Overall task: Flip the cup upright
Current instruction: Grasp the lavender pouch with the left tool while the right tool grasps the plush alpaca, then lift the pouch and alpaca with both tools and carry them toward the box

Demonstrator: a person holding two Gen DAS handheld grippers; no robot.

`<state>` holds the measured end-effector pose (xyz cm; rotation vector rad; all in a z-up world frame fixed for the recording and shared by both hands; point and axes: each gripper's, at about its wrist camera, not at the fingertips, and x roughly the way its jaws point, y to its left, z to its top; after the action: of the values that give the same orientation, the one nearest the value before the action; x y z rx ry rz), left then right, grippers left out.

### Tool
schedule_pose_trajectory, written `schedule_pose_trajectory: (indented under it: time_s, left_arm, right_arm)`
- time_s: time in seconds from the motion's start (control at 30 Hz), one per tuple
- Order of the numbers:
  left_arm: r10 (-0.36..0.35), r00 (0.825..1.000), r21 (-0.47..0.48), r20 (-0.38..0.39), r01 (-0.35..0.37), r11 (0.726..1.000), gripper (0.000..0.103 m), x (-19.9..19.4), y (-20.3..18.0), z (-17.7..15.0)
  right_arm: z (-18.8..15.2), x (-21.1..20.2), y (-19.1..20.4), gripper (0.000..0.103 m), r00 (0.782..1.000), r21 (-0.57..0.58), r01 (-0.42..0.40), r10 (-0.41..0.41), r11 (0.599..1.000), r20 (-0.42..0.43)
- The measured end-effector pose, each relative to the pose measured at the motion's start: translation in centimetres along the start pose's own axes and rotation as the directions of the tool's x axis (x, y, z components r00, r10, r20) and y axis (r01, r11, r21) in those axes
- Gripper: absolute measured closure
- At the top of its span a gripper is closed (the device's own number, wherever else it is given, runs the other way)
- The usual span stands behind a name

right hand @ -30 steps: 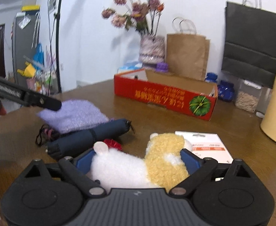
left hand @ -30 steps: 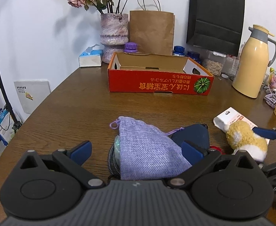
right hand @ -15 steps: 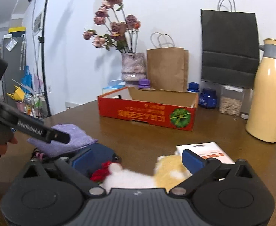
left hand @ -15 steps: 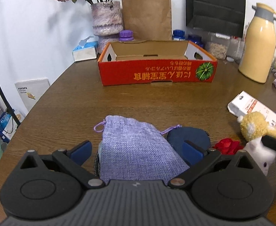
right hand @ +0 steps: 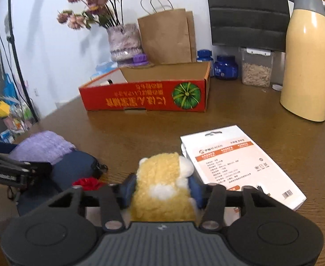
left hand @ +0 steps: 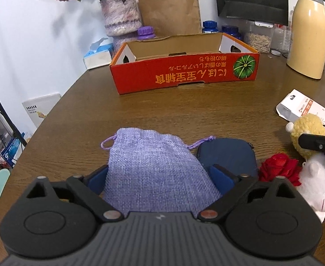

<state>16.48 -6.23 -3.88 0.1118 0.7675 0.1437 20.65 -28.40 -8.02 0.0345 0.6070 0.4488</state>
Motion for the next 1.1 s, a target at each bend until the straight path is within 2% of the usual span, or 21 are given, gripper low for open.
schedule_pose_trajectory:
  time_s: [0.07,0.27,0.43,0.63,0.83,1.1]
  left_arm:
    - [0.002,1.000,0.011,0.014,-0.002,1.000,0.021,-0.2,-0.2,-0.1]
    - [-0.020,0.999,0.008,0.036,0.020,1.000,0.039,-1.1,0.4,-0.2]
    - [-0.058,0.997,-0.016,0.053,0.059,0.998,0.045,-1.9,1.3,0.0]
    - [-0.085,0.992,-0.034,0.092,0.088,0.996,0.047,-3.0,2.1,0.1]
    - [-0.104,0.987,-0.042,0.124,0.110,0.993,0.056,-3.7,3.2,0.5]
    - [-0.158,0.974,-0.049,0.163,0.168,0.985,0.079,-4.1,4.4,1.2]
  right_arm:
    - [-0.2,-0.1,-0.2,0.056,1.000,0.007,-0.002,0.002,1.000,0.015]
    - [-0.3,-1.6,0.1,0.058,0.996,0.009,0.005,-0.005,1.000,0.095]
    - [-0.4,-2.5,-0.2,0.058,0.989,0.042,0.001,-0.007,0.999,0.145]
    - [-0.5,-3.3,0.0,0.058,0.983,0.089,0.003,-0.019,0.996,0.182]
    - [-0.3,-4.2,0.3,0.058,0.975,0.132,0.002,-0.032,0.991,0.219]
    - [0.6,-4.0,1.3,0.058,0.973,0.150,0.008,-0.042,0.989,0.228]
